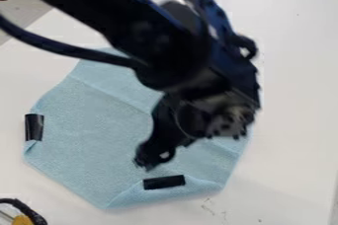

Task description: Fold the cloth from bottom right to top left

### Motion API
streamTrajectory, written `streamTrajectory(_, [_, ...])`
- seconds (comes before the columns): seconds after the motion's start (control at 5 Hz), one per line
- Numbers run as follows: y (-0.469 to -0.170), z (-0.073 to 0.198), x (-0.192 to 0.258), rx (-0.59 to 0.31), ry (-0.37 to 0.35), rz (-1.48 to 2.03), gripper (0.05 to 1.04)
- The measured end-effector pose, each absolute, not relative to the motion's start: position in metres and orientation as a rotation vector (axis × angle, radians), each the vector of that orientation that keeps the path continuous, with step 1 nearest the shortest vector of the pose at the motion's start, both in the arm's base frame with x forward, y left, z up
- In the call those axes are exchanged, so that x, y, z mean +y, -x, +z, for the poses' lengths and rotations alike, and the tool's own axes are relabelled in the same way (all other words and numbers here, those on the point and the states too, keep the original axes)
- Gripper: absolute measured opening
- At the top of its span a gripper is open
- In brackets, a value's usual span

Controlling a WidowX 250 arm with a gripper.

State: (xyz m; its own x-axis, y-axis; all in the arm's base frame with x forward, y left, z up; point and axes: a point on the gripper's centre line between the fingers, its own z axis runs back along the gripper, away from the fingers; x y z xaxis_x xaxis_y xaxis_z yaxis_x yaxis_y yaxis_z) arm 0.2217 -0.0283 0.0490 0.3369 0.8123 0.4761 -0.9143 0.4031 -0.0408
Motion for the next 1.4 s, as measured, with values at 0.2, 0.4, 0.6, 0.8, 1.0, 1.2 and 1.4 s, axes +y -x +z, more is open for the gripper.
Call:
streamTrajectory(0.2, [-0.220, 0.061, 0.016, -0.427, -0.201, 1.034, 1.000])
streamTrajectory(0.4, [-0.215, 0.074, 0.058, -0.378, -0.179, 0.854, 0.999])
streamTrajectory(0.6, [-0.212, 0.072, 0.098, -0.362, -0.212, 0.742, 0.999])
streamTrajectory(0.8, [-0.206, 0.064, 0.133, -0.373, -0.251, 0.735, 0.999])
streamTrajectory(1.0, [-0.192, 0.055, 0.165, -0.397, -0.316, 0.756, 0.999])
streamTrajectory(1.2, [-0.180, 0.035, 0.187, -0.369, -0.323, 0.780, 0.999])
streamTrajectory(1.4, [-0.173, 0.018, 0.200, -0.365, -0.303, 0.808, 0.999])
